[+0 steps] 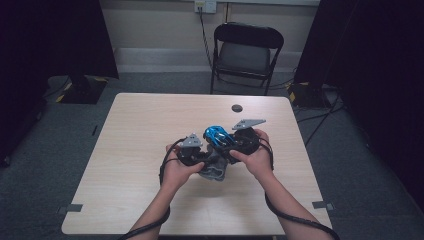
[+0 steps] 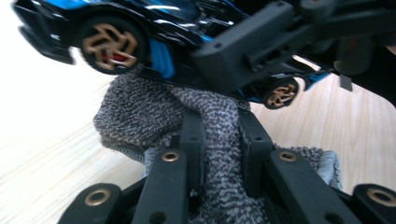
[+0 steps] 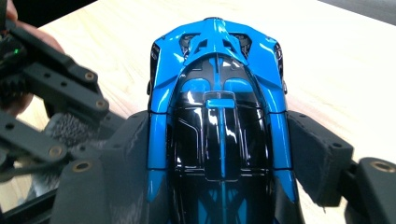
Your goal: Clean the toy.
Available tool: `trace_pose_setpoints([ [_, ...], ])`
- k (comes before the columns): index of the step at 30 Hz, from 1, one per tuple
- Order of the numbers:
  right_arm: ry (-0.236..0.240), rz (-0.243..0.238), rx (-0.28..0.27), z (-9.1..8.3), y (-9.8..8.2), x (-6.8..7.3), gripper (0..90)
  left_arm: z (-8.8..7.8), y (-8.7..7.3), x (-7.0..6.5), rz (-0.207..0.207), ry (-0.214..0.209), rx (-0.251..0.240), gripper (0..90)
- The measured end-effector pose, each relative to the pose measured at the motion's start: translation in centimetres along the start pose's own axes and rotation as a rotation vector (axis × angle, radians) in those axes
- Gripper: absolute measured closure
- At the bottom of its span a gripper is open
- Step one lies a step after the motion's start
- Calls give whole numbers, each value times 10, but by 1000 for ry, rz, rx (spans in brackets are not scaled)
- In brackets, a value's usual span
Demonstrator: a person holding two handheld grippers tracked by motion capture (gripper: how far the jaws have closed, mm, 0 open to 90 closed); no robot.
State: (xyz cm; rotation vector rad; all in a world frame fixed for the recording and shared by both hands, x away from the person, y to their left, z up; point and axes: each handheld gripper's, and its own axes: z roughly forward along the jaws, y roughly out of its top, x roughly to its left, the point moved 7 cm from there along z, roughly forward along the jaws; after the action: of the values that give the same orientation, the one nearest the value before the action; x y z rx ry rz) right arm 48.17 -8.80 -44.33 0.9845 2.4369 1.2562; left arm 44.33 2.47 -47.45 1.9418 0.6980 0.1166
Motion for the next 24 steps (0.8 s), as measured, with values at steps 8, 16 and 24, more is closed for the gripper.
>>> trace_pose_setpoints([
  [8, -24, 15, -6, -1, 2, -2, 281, 8, -4, -17, 10, -43, 5, 753],
  [16, -44, 39, -9, 0, 2, -6, 282, 16, -8, -27, 7, -68, 11, 752],
  [24, -55, 62, -8, 3, 4, -11, 281, 24, -9, -38, 19, -103, 6, 752],
])
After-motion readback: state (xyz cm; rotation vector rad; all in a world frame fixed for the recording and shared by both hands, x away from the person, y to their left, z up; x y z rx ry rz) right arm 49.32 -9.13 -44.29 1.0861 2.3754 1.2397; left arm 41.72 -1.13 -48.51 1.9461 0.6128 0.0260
